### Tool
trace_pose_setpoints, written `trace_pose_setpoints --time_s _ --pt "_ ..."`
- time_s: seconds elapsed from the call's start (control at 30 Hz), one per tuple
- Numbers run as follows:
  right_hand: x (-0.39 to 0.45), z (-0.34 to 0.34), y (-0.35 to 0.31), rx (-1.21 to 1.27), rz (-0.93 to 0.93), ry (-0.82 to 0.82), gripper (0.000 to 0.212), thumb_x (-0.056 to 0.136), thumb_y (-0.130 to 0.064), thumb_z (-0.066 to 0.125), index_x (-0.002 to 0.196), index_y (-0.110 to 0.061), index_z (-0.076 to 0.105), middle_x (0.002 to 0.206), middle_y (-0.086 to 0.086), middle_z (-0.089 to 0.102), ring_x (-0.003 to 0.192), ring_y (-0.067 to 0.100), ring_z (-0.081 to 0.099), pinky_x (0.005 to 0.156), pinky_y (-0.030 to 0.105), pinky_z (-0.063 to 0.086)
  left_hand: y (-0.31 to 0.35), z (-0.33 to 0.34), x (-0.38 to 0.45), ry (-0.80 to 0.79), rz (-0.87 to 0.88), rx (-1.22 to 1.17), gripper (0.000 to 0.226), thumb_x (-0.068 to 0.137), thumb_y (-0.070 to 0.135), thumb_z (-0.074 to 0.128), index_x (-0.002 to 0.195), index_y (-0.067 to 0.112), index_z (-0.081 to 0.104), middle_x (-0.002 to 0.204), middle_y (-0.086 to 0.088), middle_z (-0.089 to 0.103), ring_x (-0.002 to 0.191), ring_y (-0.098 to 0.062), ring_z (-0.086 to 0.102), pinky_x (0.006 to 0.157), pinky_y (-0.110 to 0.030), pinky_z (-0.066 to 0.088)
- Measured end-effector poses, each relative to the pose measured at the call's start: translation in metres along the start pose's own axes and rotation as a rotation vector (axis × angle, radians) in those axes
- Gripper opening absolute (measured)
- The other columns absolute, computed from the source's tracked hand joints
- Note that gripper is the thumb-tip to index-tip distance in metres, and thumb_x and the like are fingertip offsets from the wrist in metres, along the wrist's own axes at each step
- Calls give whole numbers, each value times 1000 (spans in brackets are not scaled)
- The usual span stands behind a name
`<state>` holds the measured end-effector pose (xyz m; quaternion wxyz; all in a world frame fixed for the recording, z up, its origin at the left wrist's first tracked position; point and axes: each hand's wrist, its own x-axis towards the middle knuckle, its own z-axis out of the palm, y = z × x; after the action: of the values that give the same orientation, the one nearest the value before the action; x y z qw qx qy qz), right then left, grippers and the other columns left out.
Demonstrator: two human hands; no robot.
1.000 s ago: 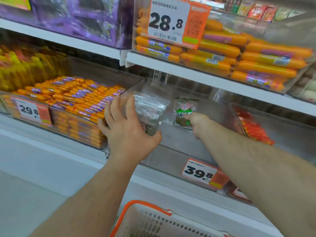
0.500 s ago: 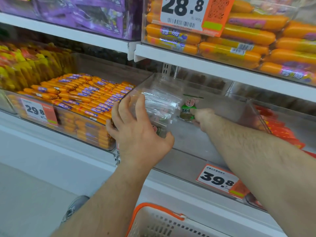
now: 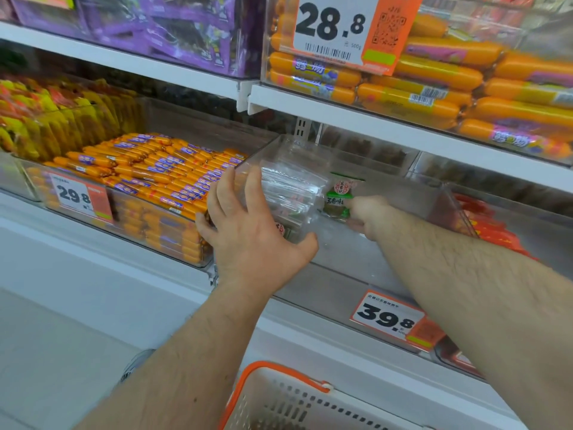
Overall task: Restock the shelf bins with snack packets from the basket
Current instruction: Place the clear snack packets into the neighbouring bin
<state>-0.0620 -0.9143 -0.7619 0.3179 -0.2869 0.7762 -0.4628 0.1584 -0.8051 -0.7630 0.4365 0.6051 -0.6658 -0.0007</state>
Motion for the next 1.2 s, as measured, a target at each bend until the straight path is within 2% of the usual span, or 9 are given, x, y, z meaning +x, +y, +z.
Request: trace_pose_setpoints --time_s 0.13,0.23,0.37,0.5,0.63,0.73,0.93,1.07,1.2 --pt "-45 -5 -15 -66 -175 151 18 81 -15 68 93 -3 67 81 11 68 75 28 70 51 29 53 9 -16 -3 147 131 -34 99 58 64 59 138 10 39 144 -20 37 134 -39 34 106 -55 24" --pt "-97 -13 -21 133 -320 91 12 80 -5 60 72 -10 67 60 7 65 58 23 68 59 36 60 26 -32 -17 183 340 -196 54 63 50 60 104 15 50 102 -7 56 96 -26 50 76 -37 35" --pt "-161 -40 -3 81 -663 110 21 83 -9 57 67 -23 61 62 -3 64 55 17 66 54 33 54 39 -39 -51 -385 459 -217 20 70 46 54 73 29 45 66 10 52 72 -21 59 62 -29 41" --pt "-204 -64 50 80 -945 134 18 79 -13 61 68 -28 59 56 -13 55 56 5 53 58 26 49 30 -16 -89 -1003 634 46 19 84 38 61 100 29 63 99 6 68 98 -20 62 82 -29 49" --pt "-221 -74 151 -40 -731 27 26 81 -13 61 65 -32 55 55 -16 53 55 -1 49 57 15 38 16 6 -123 -1356 727 322 40 89 43 57 126 28 57 123 3 60 112 -22 56 93 -39 48" --pt "-216 -81 228 -435 -536 -120 25 88 -12 61 67 -25 58 60 -12 54 59 0 51 62 21 40 15 12 -133 -1459 718 385 46 92 45 53 134 28 51 134 3 54 117 -22 53 96 -42 47" --pt "-209 -74 346 -820 113 -403 14 81 -27 60 80 -14 67 79 5 68 75 23 66 56 30 50 19 19 -131 -1494 630 338 48 92 43 56 137 27 49 141 3 48 124 -22 49 99 -40 44" --pt "-214 -64 381 -880 188 -451 36 86 -40 58 115 -19 60 104 5 67 90 24 65 67 31 53 23 22 -129 -1479 598 298 49 91 43 57 136 28 49 141 4 49 124 -21 49 100 -39 44" --pt "-219 -53 396 -909 220 -446 51 79 -56 59 119 -26 49 113 1 64 101 25 62 74 32 52 26 24 -130 -1486 596 274 47 91 42 57 135 28 50 140 4 49 124 -21 49 102 -41 44"
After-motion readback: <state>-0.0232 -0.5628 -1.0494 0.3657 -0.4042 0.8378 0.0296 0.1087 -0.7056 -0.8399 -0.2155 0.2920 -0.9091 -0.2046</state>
